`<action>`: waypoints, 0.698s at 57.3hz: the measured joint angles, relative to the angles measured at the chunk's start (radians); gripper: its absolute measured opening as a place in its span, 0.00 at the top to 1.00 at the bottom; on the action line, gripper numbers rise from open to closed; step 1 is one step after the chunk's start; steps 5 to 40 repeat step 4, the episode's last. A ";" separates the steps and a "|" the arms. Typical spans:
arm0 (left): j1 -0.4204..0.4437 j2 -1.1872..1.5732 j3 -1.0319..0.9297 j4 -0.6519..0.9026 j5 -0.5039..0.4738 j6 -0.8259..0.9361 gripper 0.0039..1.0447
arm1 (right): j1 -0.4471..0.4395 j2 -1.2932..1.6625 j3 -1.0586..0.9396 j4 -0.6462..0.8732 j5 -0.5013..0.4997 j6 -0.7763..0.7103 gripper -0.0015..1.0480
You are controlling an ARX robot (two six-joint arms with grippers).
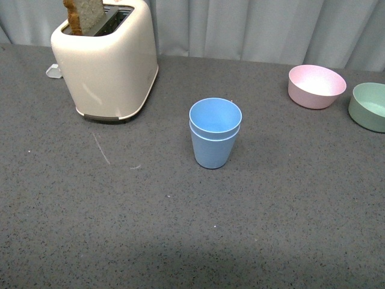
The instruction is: Stack blue cups with both arms
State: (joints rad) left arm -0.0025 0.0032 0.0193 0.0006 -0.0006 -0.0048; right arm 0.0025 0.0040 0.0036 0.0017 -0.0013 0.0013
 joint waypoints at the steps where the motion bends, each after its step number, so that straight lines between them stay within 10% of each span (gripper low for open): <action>1: 0.000 0.000 0.000 0.000 0.000 0.000 0.06 | 0.000 0.000 0.000 0.000 0.000 0.000 0.09; 40: 0.000 0.000 0.000 0.000 0.000 0.000 0.06 | 0.000 0.000 0.000 0.000 0.000 0.000 0.09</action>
